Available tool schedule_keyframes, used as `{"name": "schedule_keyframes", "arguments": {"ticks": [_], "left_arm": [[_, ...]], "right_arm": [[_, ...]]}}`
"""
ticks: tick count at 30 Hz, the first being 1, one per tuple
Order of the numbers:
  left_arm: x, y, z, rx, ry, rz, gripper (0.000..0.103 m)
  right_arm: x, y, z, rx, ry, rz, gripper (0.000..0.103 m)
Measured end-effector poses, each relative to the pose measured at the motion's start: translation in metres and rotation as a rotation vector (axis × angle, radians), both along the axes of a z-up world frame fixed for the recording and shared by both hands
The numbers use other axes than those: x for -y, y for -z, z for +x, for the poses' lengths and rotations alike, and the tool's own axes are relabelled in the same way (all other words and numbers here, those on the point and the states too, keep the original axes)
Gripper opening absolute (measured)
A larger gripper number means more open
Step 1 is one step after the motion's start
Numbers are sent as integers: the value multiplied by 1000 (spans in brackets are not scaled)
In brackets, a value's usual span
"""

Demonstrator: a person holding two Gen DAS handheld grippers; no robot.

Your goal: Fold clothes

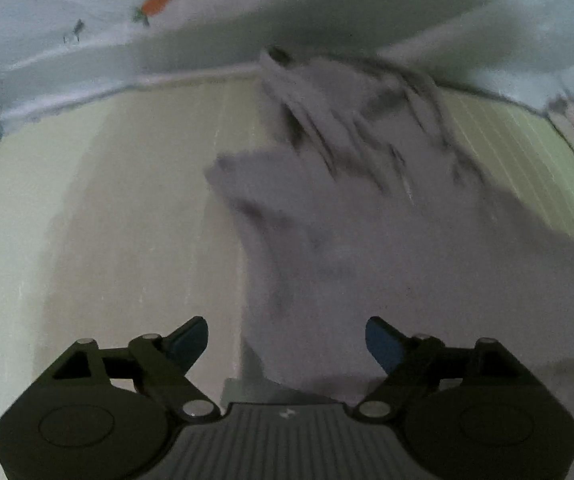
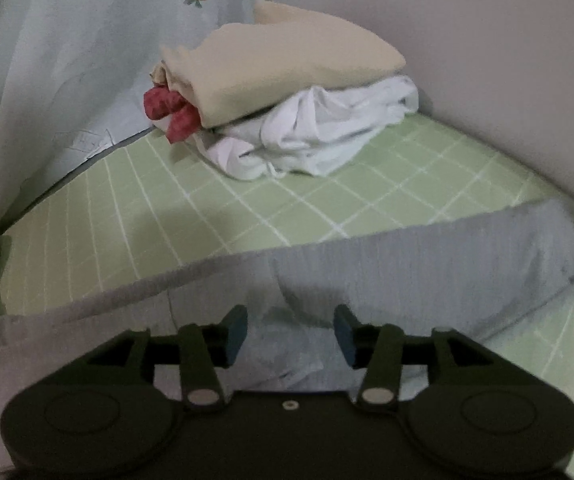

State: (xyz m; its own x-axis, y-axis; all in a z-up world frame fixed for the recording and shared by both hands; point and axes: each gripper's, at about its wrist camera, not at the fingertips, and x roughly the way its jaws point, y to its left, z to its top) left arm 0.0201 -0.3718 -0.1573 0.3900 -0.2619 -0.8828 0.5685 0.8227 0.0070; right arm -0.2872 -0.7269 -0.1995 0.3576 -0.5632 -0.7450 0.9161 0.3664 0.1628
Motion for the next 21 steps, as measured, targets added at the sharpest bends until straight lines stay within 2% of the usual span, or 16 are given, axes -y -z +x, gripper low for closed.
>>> {"name": "schedule_keyframes", "arguments": {"ticks": [4, 7, 9, 10, 11, 15, 17, 21], "left_arm": [[-11, 16, -26, -52, -11, 18, 88], [-14, 25, -39, -45, 2, 65, 88], [-14, 28, -46, -32, 16, 79, 89], [-14, 29, -48, -26, 22, 81, 92], [-13, 31, -50, -22, 27, 85, 94], [-14, 37, -53, -13, 5, 88, 103], [-19, 39, -50, -39, -27, 61, 103], [-21, 40, -51, -36, -17, 43, 103]], "right_arm": [[-1, 6, -1, 41, -1, 41, 50], [-5, 10, 0, 34, -3, 27, 50], [-8, 10, 0, 32, -24, 16, 36], [-9, 10, -3, 52, -33, 20, 16], [-9, 9, -7, 85, -33, 31, 13], [-7, -2, -26, 297, 61, 95, 12], [-7, -7, -32, 445, 93, 148, 12], [-10, 6, -35, 801, 148, 353, 12]]}}
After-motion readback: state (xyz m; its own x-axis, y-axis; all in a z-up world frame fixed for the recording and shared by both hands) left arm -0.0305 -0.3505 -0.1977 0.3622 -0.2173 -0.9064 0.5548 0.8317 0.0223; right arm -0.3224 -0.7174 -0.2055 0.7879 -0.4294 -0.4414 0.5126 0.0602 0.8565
